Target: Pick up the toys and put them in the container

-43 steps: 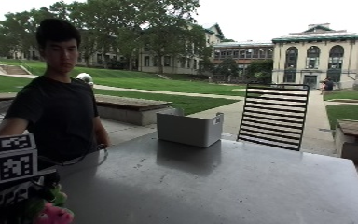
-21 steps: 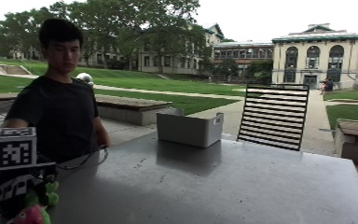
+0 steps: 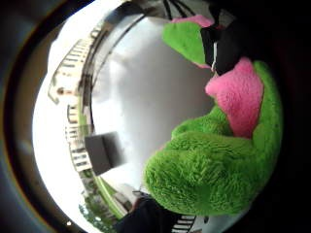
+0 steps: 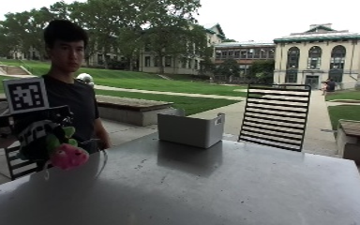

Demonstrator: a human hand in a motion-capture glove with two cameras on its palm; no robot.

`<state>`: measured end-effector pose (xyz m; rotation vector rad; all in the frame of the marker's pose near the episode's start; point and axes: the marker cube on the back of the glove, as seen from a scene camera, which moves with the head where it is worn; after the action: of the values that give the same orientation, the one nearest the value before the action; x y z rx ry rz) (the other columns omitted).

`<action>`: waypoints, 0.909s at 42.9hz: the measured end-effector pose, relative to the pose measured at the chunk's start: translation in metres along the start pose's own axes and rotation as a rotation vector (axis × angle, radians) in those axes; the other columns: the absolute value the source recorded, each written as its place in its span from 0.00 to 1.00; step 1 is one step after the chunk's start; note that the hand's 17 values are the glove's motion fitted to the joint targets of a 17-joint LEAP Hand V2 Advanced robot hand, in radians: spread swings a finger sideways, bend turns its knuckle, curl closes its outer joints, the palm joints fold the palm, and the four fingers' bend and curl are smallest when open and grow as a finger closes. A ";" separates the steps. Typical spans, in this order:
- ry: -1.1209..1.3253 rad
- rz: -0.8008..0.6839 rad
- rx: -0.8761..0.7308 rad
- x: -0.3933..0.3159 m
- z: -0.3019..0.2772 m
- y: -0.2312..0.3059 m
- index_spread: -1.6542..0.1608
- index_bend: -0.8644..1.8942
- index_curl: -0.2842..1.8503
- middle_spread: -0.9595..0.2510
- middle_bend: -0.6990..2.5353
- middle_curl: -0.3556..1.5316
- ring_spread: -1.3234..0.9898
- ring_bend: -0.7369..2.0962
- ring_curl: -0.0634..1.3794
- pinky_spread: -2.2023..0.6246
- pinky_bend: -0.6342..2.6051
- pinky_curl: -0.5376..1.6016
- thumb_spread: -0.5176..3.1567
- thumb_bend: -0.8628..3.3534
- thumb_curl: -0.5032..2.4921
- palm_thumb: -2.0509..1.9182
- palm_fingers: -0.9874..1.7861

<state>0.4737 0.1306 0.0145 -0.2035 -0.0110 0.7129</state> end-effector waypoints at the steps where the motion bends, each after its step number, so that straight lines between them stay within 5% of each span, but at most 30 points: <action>1: 0.000 0.000 0.011 -0.006 -0.010 0.002 0.73 0.42 0.19 0.53 0.47 0.47 0.40 0.68 0.36 0.61 0.49 0.41 0.41 0.30 0.39 0.70 0.72; 10: 0.024 -0.077 0.251 -0.067 -0.091 -0.009 0.72 0.39 0.18 0.49 0.44 0.46 0.39 0.67 0.35 0.61 0.48 0.41 0.41 0.29 0.40 0.69 0.72; 23: 0.010 -0.169 0.273 -0.207 -0.162 0.024 0.72 0.41 0.21 0.45 0.40 0.47 0.39 0.64 0.35 0.61 0.47 0.42 0.38 0.28 0.42 0.69 0.74; 39: 0.005 -0.417 0.293 -0.431 -0.175 0.112 0.72 0.40 0.23 0.42 0.38 0.49 0.38 0.63 0.35 0.61 0.46 0.42 0.37 0.27 0.45 0.70 0.75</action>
<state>0.0886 -0.0993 -0.1523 0.0785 0.0539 0.2916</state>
